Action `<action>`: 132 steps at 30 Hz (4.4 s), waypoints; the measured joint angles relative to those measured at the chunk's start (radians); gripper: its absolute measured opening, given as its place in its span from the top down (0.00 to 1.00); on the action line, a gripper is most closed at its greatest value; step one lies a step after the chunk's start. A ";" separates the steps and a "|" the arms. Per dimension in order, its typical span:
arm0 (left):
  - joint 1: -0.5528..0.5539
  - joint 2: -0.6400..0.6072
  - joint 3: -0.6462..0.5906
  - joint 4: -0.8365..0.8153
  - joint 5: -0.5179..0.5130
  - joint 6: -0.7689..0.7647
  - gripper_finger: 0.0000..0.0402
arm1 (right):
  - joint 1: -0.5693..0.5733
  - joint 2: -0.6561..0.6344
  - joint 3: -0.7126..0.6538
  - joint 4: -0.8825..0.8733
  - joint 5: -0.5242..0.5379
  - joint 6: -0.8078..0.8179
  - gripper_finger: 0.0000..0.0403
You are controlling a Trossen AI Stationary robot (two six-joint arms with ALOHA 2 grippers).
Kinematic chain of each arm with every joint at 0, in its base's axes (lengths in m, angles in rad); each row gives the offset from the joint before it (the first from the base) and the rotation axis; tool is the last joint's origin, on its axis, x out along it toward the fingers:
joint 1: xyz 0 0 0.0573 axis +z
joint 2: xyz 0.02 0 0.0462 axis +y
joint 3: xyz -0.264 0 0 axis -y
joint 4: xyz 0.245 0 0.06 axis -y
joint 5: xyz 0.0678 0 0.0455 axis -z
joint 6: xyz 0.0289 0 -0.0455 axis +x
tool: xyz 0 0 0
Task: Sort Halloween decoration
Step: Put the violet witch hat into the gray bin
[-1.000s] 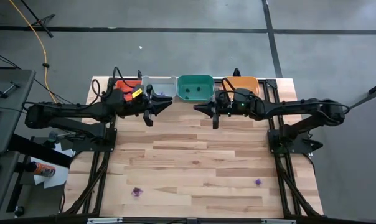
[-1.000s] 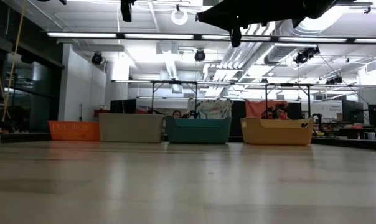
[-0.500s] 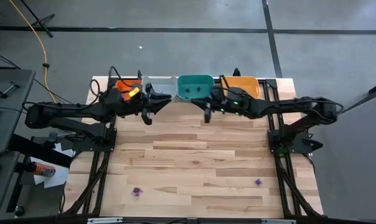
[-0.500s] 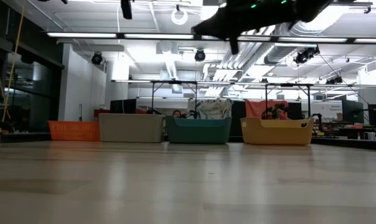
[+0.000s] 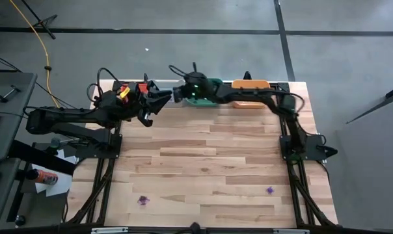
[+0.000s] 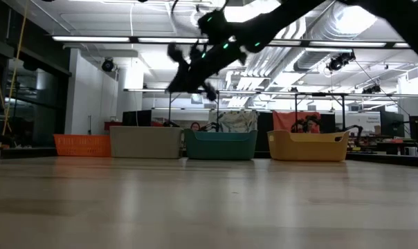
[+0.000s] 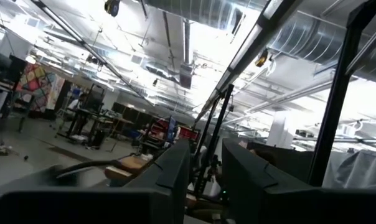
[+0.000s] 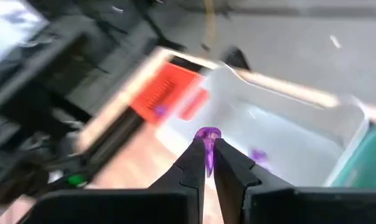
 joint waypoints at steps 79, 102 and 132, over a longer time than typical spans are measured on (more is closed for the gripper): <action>-0.211 0.010 0.090 -0.961 0.130 0.040 0.79 | 0.366 -0.931 -0.850 0.283 0.093 -0.267 0.49; -0.974 0.599 0.211 -1.220 -0.001 -0.333 0.79 | 0.287 -0.931 -0.850 0.015 0.089 -0.258 0.49; -0.973 0.705 0.218 -1.333 0.000 -0.351 0.79 | 0.287 -0.930 -0.851 -0.051 0.081 -0.259 0.49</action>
